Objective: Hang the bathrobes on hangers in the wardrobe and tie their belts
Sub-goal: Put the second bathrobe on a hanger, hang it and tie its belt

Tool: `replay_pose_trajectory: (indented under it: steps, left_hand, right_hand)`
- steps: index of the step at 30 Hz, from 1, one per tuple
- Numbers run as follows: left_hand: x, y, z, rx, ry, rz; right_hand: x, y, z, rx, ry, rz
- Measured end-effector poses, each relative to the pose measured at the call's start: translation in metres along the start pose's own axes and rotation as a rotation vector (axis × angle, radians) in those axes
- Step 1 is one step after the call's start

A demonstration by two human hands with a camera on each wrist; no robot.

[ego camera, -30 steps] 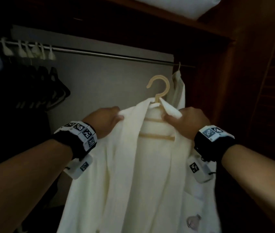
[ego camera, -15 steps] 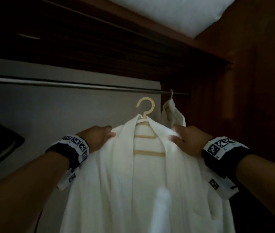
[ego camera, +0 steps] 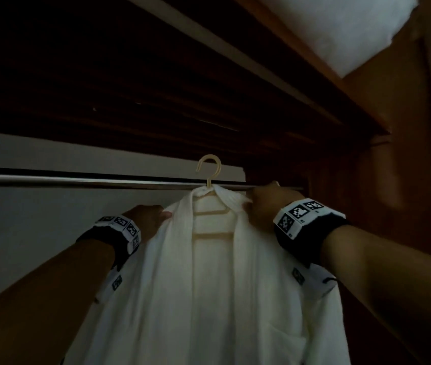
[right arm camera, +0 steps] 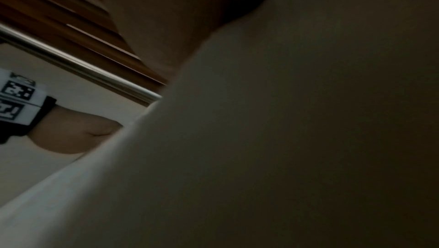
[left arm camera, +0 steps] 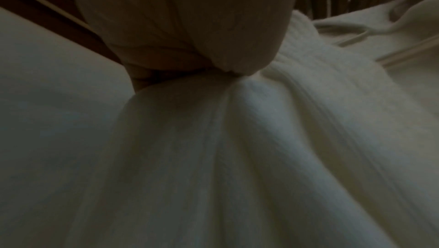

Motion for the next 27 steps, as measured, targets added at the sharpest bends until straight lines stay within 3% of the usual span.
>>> replay_pose_trajectory:
  steps: [5, 7, 10, 17, 19, 21, 23, 25, 27]
  left_hand:
    - [0.021, -0.038, 0.005, -0.050, -0.067, -0.023]
    - [0.025, -0.063, 0.011, -0.061, -0.058, -0.074]
    - [0.030, -0.082, 0.013, -0.086, -0.031, -0.038]
    - [0.026, -0.066, 0.001, 0.143, 0.142, 0.009]
    - [0.023, -0.064, 0.001, 0.214, 0.181, -0.012]
    - [0.019, -0.066, 0.005, 0.252, 0.218, -0.031]
    - [0.014, -0.068, 0.011, 0.268, 0.250, -0.034]
    - [0.009, -0.070, 0.017, 0.280, 0.282, -0.016]
    - [0.002, -0.071, 0.021, 0.271, 0.310, 0.016]
  right_hand:
    - [0.007, -0.025, 0.011, -0.018, -0.028, -0.027]
    - [0.005, -0.040, 0.015, -0.038, -0.036, -0.065]
    - [0.009, -0.055, 0.023, -0.043, -0.023, -0.049]
    - [0.034, -0.083, 0.060, 0.285, 0.009, -0.273]
    - [0.035, -0.085, 0.085, 0.491, -0.007, -0.226]
    - [0.038, -0.093, 0.116, 0.548, 0.019, -0.162]
    - [0.035, -0.098, 0.136, 0.487, -0.051, -0.195]
    - [0.035, -0.101, 0.143, 0.240, -0.202, -0.220]
    - [0.038, -0.098, 0.133, 0.176, -0.169, -0.138]
Point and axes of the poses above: each hand's wrist, its own x-axis towards the middle knuckle, its own y-axis out of the back of the hand, z = x × y, the point moved 2 cm from there along x, towards the middle knuckle, and after that the axes turned 15 degrees about -z, right-handed, at the moved point
